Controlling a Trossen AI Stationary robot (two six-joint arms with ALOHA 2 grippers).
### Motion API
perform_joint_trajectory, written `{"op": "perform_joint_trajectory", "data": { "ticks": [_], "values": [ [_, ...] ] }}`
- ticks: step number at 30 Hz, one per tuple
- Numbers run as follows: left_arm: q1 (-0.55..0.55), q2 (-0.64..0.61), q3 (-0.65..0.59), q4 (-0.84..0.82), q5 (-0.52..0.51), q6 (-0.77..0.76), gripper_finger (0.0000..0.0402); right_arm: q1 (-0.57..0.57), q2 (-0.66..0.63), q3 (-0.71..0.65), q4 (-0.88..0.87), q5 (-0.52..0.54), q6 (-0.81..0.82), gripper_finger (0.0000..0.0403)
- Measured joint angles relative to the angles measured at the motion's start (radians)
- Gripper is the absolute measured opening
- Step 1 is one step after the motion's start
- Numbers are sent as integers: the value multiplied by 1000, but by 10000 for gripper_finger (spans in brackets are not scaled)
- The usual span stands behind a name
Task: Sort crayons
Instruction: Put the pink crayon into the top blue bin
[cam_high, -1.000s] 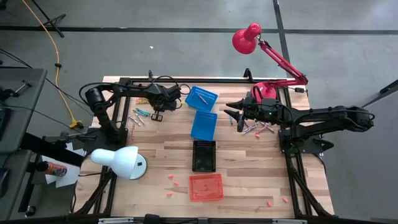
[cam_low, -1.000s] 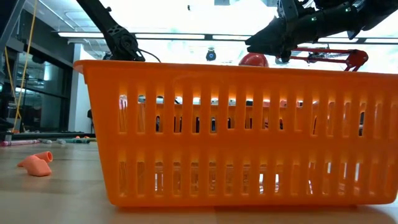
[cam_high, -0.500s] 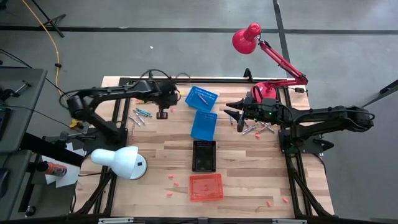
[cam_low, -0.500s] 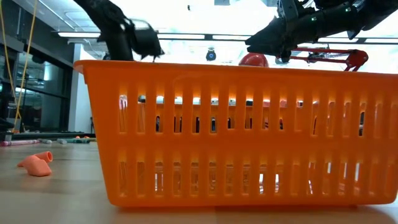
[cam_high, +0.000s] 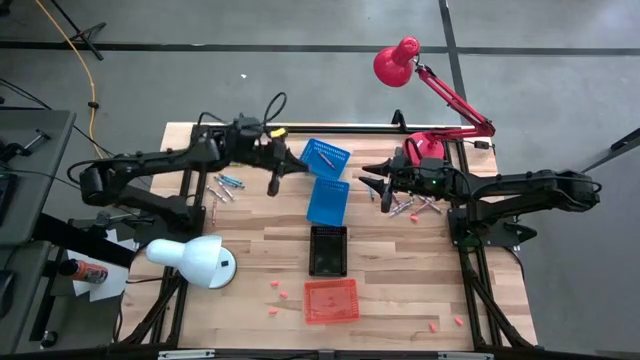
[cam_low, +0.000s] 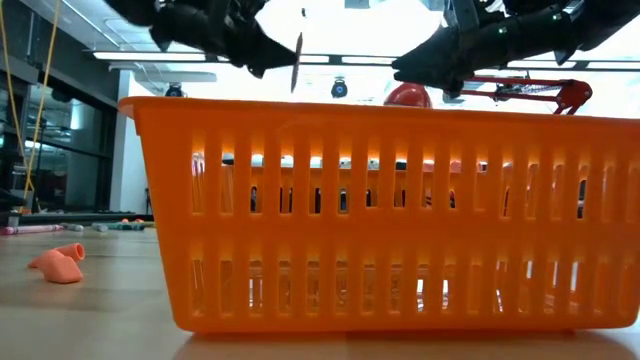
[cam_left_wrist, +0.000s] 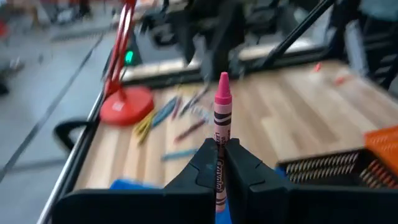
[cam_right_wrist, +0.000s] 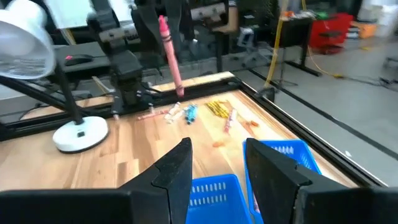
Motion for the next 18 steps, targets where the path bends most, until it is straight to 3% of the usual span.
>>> {"op": "perform_joint_trajectory", "data": {
  "ticks": [4,7,18],
  "values": [
    [-36,1,-151,304,-16,-92,0,1,32,0,45,-58,-18,145],
    [-51,0,-230,491,-85,-142,0,1,56,0,68,-75,-46,145],
    [-46,0,-246,537,-149,-162,0,1,92,0,115,-78,-56,145]
  ]
}}
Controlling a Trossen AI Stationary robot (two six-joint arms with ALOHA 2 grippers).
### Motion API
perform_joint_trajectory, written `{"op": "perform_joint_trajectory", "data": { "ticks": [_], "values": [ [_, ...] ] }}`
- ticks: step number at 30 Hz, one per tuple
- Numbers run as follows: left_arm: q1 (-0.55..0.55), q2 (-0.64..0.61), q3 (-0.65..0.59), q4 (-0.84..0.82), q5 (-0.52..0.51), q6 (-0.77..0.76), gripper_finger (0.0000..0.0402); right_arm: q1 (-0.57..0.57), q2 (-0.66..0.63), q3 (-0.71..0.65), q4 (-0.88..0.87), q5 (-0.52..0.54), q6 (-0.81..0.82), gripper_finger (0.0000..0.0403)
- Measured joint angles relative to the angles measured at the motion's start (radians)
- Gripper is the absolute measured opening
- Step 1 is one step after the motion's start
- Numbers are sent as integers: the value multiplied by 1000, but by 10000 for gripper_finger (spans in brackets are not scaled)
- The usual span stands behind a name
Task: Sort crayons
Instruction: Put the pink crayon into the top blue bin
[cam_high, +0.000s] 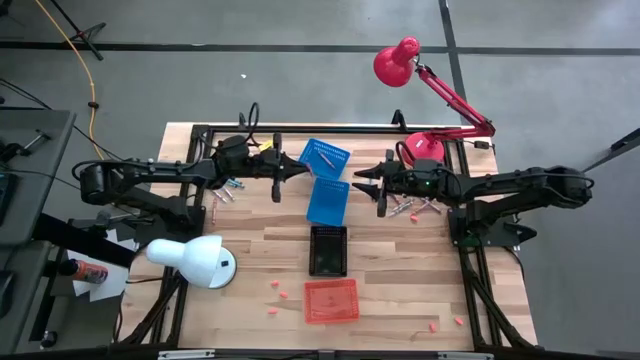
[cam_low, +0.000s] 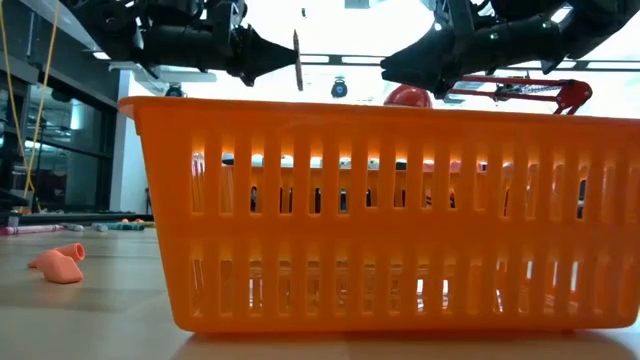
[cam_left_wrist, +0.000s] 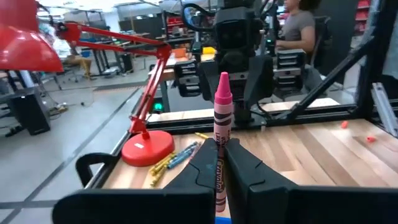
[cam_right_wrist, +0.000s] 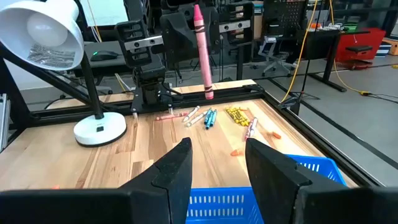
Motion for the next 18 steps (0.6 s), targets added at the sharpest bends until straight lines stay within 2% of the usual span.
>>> {"op": "perform_joint_trajectory", "data": {
  "ticks": [5,6,11,18],
  "values": [
    [10,29,4,14,-238,18,0,-1,0,0,1,0,-13,145],
    [20,43,14,8,-260,20,0,-1,0,0,3,0,-13,145],
    [76,183,139,-74,-275,-6,0,-1,0,0,14,10,-15,145],
    [123,423,381,-401,-310,60,0,-1,0,0,4,12,-15,145]
  ]
}}
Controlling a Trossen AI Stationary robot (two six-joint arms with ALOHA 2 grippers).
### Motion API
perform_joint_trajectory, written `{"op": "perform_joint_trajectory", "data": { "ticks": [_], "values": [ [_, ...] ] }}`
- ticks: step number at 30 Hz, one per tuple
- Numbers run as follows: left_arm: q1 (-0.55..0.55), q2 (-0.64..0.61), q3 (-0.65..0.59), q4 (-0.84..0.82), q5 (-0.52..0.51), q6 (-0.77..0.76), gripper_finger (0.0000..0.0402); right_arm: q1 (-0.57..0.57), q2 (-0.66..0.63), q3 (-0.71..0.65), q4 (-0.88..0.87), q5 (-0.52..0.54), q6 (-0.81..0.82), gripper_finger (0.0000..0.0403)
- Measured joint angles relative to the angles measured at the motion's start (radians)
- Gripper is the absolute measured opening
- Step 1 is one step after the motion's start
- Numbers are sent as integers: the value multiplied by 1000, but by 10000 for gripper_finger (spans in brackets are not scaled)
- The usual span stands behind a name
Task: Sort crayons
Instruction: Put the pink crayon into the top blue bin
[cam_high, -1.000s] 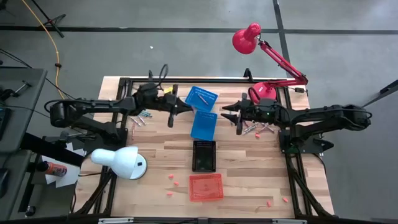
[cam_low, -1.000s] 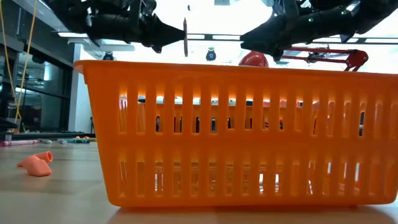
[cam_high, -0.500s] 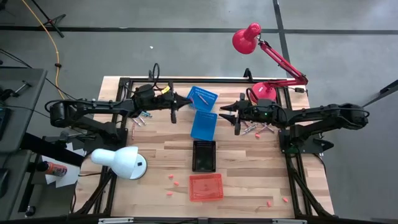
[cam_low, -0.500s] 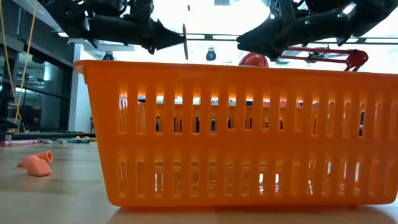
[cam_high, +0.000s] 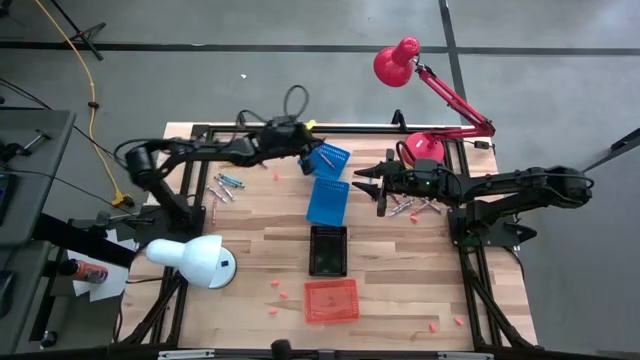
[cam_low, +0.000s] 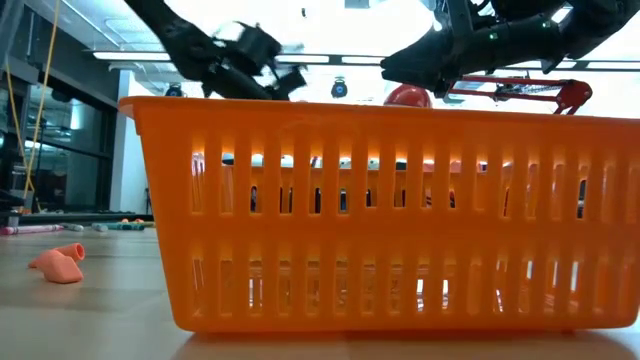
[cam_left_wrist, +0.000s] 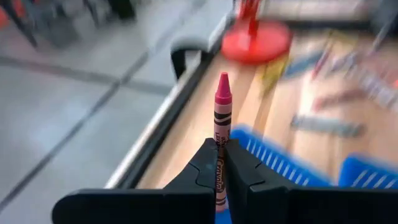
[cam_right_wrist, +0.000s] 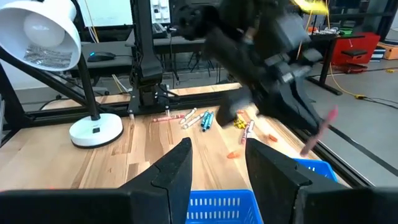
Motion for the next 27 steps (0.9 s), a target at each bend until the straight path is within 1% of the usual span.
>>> {"op": "perform_joint_trajectory", "data": {
  "ticks": [2,6,10,12,15,18,22,25,27],
  "values": [
    [1,55,50,-75,-3,24,0,0,0,0,-5,0,0,145],
    [-5,122,104,-147,0,59,1,0,0,0,-7,0,0,145],
    [-18,141,111,-159,-2,80,13,0,0,0,-13,1,0,145],
    [-28,138,112,-161,-26,92,24,0,0,0,-18,1,0,145],
    [-43,123,112,-186,-63,126,50,0,0,0,-21,1,0,145],
    [-59,94,111,-218,-98,157,83,0,0,0,-21,2,0,145],
    [-77,41,111,-247,-119,158,129,0,0,0,-21,2,0,145],
    [-89,-25,111,-315,-119,131,157,0,0,0,-20,2,0,145],
    [-95,-78,109,-355,-69,81,169,0,0,0,-21,2,0,145]
  ]
}}
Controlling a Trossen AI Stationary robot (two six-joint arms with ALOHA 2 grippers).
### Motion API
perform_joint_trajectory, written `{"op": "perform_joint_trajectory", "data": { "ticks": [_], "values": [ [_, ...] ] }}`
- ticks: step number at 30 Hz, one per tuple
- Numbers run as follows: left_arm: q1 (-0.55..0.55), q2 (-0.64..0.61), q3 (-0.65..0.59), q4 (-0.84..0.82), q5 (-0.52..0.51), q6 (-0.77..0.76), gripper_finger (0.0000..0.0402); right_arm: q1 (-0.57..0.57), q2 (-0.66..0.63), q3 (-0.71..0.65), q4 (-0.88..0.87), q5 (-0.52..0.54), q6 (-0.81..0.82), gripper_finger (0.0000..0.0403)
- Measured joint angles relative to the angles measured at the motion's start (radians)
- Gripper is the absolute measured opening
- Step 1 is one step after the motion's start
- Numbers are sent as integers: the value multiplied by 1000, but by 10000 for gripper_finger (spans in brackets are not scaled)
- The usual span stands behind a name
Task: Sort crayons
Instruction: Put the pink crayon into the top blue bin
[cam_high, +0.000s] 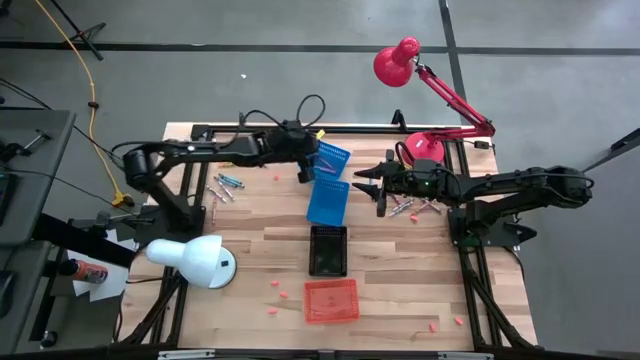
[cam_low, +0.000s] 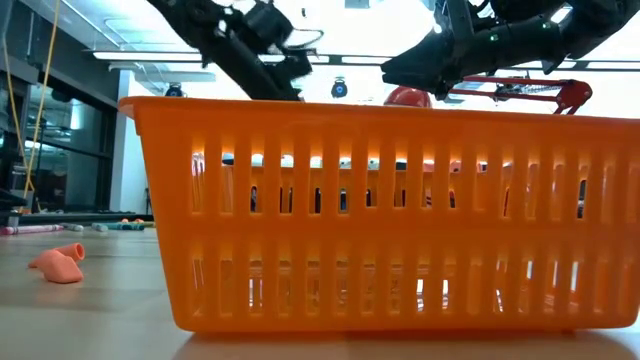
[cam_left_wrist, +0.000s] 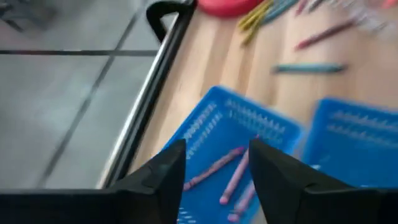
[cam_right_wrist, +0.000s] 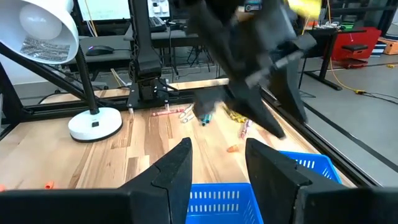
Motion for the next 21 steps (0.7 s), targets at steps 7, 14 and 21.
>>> {"op": "perform_joint_trajectory", "data": {
  "ticks": [7,14,21],
  "values": [
    [-24,-220,-181,128,343,-176,178,0,-1,1,-110,109,0,145],
    [-77,-377,-513,658,336,-293,179,-7,2,94,-523,300,157,145],
    [-100,-427,-600,851,336,-363,179,-140,147,294,-1114,338,323,145]
  ]
}}
